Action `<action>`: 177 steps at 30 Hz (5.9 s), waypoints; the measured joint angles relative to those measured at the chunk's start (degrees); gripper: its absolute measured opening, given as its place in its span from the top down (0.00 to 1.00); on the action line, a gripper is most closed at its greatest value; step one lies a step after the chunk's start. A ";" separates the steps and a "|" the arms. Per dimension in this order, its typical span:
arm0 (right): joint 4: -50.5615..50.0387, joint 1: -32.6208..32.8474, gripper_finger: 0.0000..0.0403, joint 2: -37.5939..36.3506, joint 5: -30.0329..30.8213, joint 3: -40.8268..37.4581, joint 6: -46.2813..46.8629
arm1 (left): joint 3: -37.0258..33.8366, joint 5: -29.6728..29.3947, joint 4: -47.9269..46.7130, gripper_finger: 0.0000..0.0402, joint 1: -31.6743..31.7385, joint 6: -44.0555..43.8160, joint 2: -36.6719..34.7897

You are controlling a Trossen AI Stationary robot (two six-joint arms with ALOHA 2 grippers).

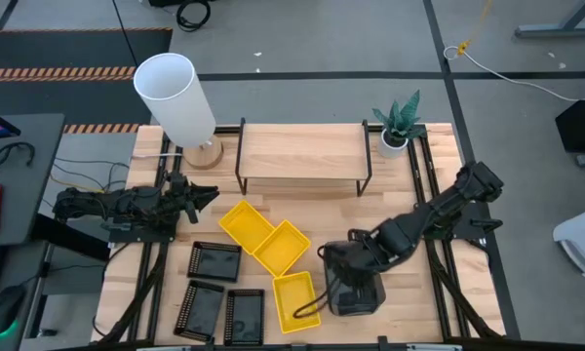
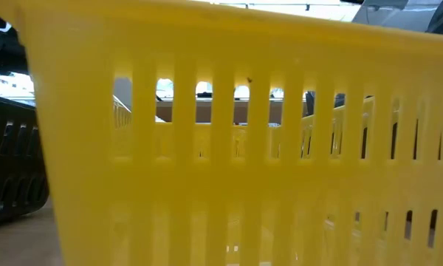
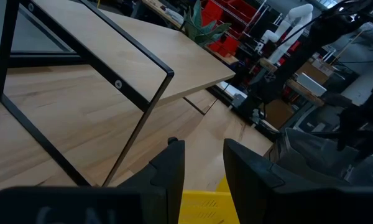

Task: Stack baskets on shelf by color
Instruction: Stack the transparent black bin on top of the transparent black bin, then put the stacked transparent black bins on the shelf

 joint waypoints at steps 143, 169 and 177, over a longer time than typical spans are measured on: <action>5.42 -25.38 0.97 0.13 -7.95 -16.11 -34.15 | 0.00 0.00 0.01 0.71 0.00 -0.01 0.02; -24.12 -44.67 0.97 -0.02 -14.22 19.23 -44.84 | 0.00 0.00 -0.01 0.71 0.01 0.01 0.02; -24.84 -52.94 0.97 -0.02 -14.16 19.63 -53.58 | 0.00 -0.01 0.01 0.71 0.00 0.01 0.02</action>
